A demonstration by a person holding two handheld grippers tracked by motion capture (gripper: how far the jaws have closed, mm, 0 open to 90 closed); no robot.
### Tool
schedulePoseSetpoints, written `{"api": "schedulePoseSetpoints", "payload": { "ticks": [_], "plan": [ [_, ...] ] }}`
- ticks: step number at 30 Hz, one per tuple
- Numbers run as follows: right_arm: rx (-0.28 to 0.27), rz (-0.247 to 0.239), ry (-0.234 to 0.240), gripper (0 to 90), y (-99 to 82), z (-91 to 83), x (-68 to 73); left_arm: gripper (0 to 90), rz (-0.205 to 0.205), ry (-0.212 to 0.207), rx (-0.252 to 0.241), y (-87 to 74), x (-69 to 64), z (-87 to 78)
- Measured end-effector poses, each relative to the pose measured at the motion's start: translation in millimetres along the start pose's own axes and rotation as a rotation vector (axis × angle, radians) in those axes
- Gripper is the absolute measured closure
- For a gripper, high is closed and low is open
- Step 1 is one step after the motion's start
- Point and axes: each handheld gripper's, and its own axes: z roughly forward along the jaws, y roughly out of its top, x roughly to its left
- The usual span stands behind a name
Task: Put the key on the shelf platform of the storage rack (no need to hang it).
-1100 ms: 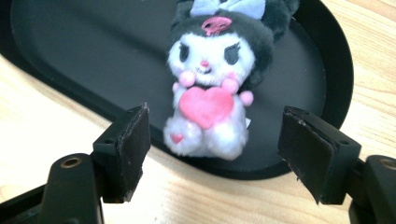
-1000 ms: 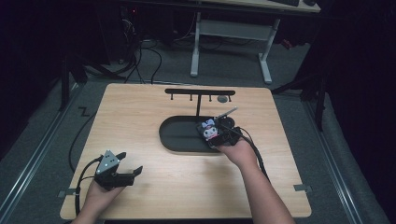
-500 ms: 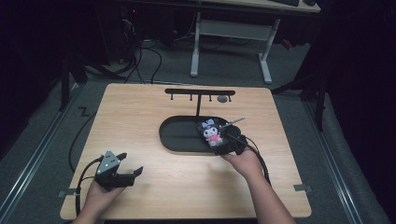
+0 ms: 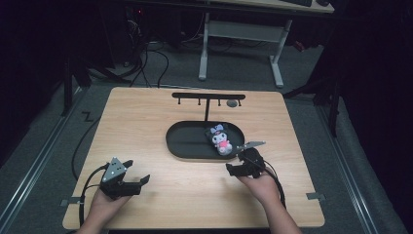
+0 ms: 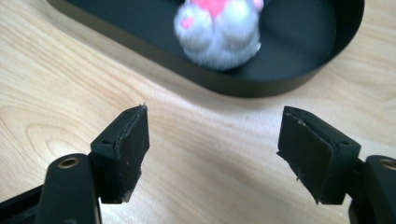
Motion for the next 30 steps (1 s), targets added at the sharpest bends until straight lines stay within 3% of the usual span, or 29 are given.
{"api": "schedulePoseSetpoints", "payload": {
  "ticks": [10, 18, 20, 23, 30],
  "plan": [
    [-0.100, -0.041, -0.044, 22.1, -38.9, 5.0, 16.8, 14.7, -0.001, 0.001, 0.000, -0.1, 0.2, 0.4],
    [-0.219, -0.055, -0.036, 21.2, -70.5, 3.4, 31.4, 14.7, 0.004, -0.012, -0.007, 0.6, -1.4, -0.1],
    [-0.257, -0.047, 0.001, 21.2, -80.2, 1.3, 33.3, 14.7, 0.005, -0.019, -0.016, 1.3, -2.0, -0.2],
    [-0.261, -0.069, -0.017, 21.3, -84.4, -3.5, 35.4, 14.7, 0.011, -0.021, -0.018, 1.9, -2.7, -0.6],
    [-0.292, -0.053, -0.014, 21.2, -83.1, -8.1, 32.5, 14.7, 0.016, -0.024, -0.019, 2.2, -3.5, -0.3]
  ]
}}
